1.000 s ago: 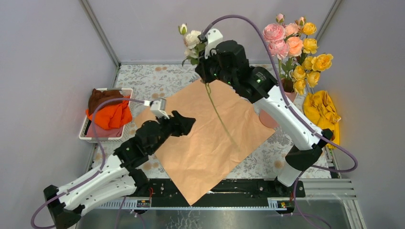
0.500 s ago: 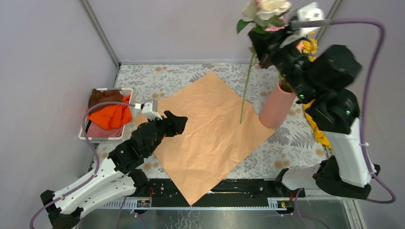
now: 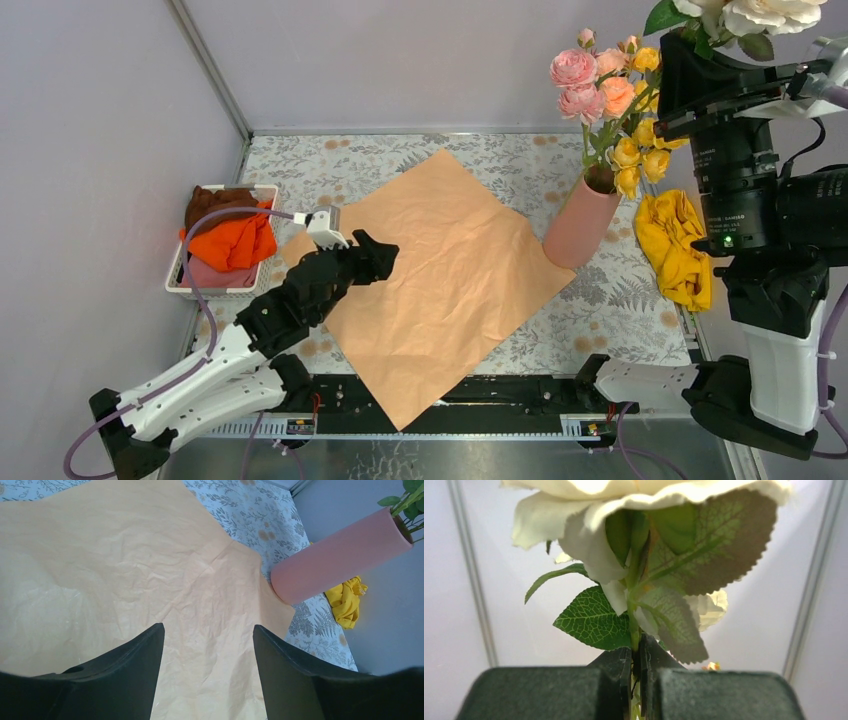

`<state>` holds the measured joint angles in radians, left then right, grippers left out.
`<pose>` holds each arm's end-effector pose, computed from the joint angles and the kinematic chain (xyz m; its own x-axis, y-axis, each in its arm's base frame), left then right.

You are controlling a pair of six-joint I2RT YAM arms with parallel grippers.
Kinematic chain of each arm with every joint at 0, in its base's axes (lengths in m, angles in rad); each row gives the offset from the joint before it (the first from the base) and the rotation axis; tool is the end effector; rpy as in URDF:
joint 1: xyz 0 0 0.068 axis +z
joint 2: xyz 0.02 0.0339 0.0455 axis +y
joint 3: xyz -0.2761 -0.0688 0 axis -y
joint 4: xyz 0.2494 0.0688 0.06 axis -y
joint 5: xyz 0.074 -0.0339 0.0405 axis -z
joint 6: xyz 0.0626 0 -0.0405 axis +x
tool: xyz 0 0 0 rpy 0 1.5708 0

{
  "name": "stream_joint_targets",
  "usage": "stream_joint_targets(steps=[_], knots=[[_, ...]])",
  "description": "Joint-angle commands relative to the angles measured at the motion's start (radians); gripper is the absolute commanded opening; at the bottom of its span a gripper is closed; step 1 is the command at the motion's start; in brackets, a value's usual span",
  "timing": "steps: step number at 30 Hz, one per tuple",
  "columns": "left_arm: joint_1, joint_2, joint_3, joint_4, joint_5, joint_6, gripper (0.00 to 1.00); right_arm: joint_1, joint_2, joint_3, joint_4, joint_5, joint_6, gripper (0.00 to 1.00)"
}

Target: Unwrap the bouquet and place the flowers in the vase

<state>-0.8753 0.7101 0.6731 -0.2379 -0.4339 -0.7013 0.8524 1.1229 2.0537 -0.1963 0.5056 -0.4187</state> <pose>0.1407 -0.1274 0.3087 -0.4151 -0.4163 -0.8089 0.2219 0.8160 -0.5338 0.0865 0.0529 0.6845 0.5746 0.1168 -0.8100 -0.2063 0.9785 -0.0052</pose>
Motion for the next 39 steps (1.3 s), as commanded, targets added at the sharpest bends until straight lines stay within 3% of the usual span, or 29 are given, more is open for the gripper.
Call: stream_joint_targets(steps=[1, 7, 27, 34, 39], knots=[[-0.003, -0.007, 0.035, 0.041, 0.0, -0.001, 0.72, -0.004, 0.032, -0.003, 0.118, 0.118, -0.131, 0.0], [-0.004, -0.035, 0.039, 0.023, -0.014, 0.003, 0.73, -0.005, 0.081, -0.008, 0.288, 0.242, -0.344, 0.0], [-0.003, -0.034, 0.04, 0.021, -0.021, 0.003, 0.73, -0.006, 0.197, 0.041, 0.454, 0.294, -0.568, 0.0], [-0.002, -0.031, 0.036, 0.026, -0.021, 0.005, 0.73, -0.042, 0.234, 0.033, 0.47, 0.274, -0.557, 0.0], [-0.003, -0.031, 0.037, 0.024, -0.022, 0.008, 0.73, -0.188, 0.252, 0.017, 0.388, 0.215, -0.412, 0.0]])
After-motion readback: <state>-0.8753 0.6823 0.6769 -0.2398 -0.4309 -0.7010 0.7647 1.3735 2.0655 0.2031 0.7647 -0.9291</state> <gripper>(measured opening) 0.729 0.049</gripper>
